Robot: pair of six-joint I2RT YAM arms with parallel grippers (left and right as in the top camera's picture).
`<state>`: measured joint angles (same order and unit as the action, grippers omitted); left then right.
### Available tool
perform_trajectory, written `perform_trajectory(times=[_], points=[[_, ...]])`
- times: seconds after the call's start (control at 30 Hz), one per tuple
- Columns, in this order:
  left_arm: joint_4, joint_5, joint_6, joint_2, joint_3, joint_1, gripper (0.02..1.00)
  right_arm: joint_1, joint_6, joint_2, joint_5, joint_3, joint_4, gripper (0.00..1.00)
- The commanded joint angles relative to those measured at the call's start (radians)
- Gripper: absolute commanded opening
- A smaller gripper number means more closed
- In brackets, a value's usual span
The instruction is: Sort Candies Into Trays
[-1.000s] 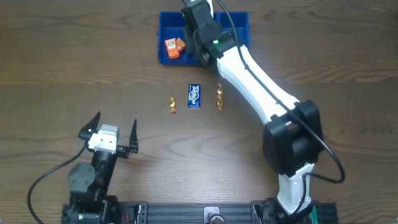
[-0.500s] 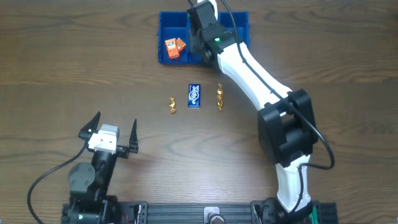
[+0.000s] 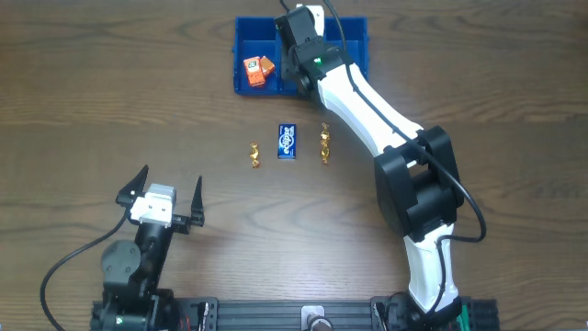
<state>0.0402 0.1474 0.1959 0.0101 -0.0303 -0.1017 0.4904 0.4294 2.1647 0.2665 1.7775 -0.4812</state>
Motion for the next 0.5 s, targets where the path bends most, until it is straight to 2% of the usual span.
perform_trajectory(times=[0.03, 0.07, 0.1, 0.27, 0.5], points=[[0.025, -0.001, 0.006, -0.005, 0.026, -0.003, 0.996, -0.003, 0.016, 0.000, 0.025, 0.010, 0.004, 0.566], [0.025, -0.001, 0.006, -0.005, 0.026, -0.003, 0.996, -0.003, 0.016, 0.000, 0.025, 0.010, 0.006, 0.873], [0.025, -0.001, 0.006, -0.005, 0.026, -0.003, 0.996, -0.003, 0.016, 0.000, 0.025, 0.010, 0.009, 0.998], [0.025, -0.001, 0.006, -0.005, 0.026, -0.003, 0.996, -0.002, 0.012, -0.001, 0.024, 0.045, 0.002, 0.998], [0.025, -0.001, 0.006, -0.005, 0.026, -0.003, 0.993, 0.011, 0.012, -0.005, 0.024, 0.207, -0.156, 0.998]])
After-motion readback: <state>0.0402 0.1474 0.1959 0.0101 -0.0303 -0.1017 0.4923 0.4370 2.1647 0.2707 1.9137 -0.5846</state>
